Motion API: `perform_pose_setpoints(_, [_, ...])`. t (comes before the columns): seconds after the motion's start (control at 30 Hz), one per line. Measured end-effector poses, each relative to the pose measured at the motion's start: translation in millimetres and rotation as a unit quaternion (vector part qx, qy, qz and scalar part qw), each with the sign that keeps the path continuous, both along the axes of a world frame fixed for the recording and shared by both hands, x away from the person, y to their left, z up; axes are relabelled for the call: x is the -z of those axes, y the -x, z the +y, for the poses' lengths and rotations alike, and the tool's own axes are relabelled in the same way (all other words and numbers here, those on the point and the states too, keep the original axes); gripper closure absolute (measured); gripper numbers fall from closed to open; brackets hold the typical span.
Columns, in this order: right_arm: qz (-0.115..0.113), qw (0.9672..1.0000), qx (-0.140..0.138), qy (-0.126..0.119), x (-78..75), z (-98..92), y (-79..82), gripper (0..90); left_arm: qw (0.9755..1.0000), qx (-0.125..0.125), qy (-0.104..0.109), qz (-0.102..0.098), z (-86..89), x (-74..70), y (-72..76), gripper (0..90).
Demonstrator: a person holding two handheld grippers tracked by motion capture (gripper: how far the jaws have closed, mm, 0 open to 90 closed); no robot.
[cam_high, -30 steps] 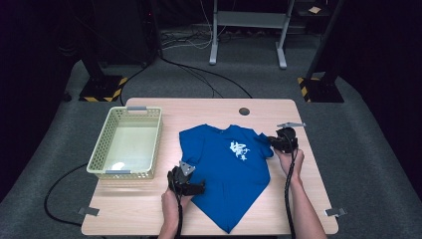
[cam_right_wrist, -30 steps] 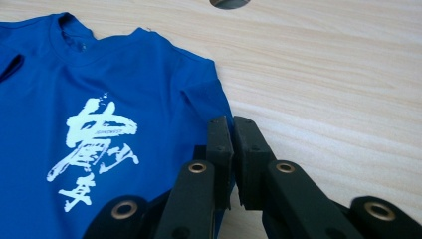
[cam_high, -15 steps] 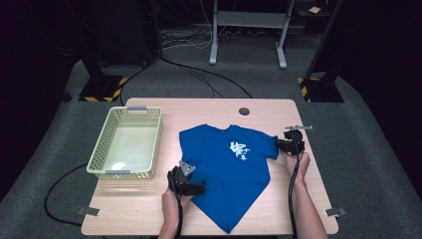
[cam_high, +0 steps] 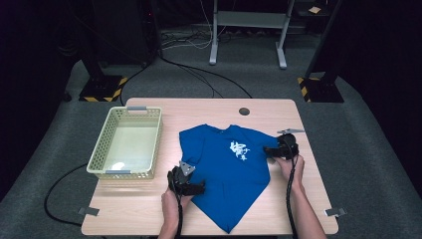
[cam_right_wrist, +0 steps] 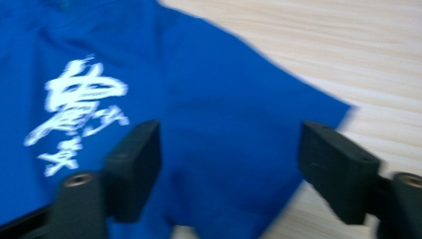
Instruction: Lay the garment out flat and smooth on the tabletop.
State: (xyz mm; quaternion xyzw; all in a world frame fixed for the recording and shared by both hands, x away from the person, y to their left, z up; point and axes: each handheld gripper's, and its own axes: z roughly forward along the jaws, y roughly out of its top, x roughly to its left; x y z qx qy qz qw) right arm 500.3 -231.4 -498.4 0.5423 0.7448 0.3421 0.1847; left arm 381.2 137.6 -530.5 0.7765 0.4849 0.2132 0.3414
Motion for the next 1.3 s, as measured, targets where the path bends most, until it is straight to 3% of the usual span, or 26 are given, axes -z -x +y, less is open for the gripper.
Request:
perform_pose_setpoints(0.1, [0.002,0.9997,-0.020,-0.015,9.4,10.2,-0.3,15.0,1.0000,0.000,0.000,0.000,0.0,0.0,0.0,9.9])
perform_pose_setpoints(0.2, [0.012,0.9996,-0.025,-0.006,17.2,18.0,-3.8,10.1,1.0000,0.000,0.000,0.000,0.0,0.0,0.0,9.9])
perform_pose_setpoints(0.5, [0.004,0.9982,-0.030,0.051,25.2,25.9,-9.2,0.1,1.0000,0.001,0.000,-0.001,-0.5,0.1,0.1,9.9])
perform_pose_setpoints(1.3, [0.000,0.9983,0.027,0.051,26.0,-11.1,-14.9,0.0,0.9995,0.033,-0.001,0.000,-26.7,-0.4,-19.2,8.9])
